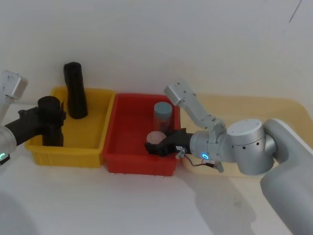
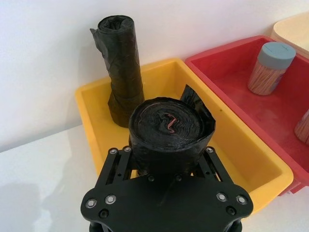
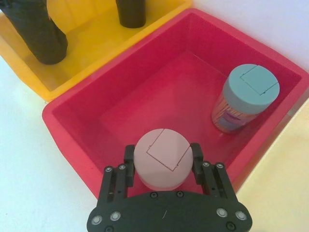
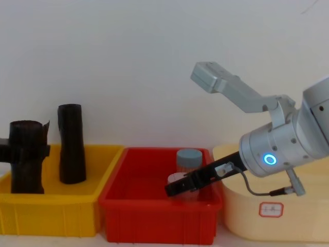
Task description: Pick up the garbage bag with the one hand and transfer it to the other hand.
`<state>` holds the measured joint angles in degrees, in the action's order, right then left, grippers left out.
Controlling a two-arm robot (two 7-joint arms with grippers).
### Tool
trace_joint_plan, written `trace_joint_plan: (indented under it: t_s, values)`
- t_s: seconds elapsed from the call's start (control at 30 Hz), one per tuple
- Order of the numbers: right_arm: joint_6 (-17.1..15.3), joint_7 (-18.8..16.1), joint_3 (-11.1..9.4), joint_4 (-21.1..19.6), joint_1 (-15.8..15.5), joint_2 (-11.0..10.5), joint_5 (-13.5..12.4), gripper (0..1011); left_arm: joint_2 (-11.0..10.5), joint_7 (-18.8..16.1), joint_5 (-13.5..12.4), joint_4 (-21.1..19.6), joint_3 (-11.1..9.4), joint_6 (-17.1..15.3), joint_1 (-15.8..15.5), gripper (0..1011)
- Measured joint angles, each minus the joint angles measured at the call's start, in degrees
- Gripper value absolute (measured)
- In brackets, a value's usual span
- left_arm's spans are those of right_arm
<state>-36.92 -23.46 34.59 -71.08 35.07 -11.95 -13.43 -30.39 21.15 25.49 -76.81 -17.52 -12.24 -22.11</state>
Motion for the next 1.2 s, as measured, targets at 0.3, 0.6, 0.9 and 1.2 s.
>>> trace_joint_plan:
  t_s: [0.3, 0.6, 0.9, 1.2]
  values:
    - [0.0, 0.0, 0.0, 0.0, 0.0, 0.0, 0.0, 652, 0.0, 0.0, 0.0, 0.0, 0.0, 0.0, 0.0, 439]
    - [0.1, 0.3, -0.4, -1.4, 0.2, -0.4, 0.5, 652, 0.1, 0.1, -0.5, -0.8, 0.2, 0.6, -0.5, 437]
    - [0.3, 1.6, -1.4, -5.4, 0.4, -1.5, 1.6, 652, 0.1, 0.5, -0.8, -3.7, 1.1, 2.1, -1.5, 437]
    - [0.0, 4.1, -3.0, -11.2, 0.7, -3.1, 3.5, 652, 1.1, 2.6, 0.0, -6.0, 1.5, 3.3, -4.7, 437]
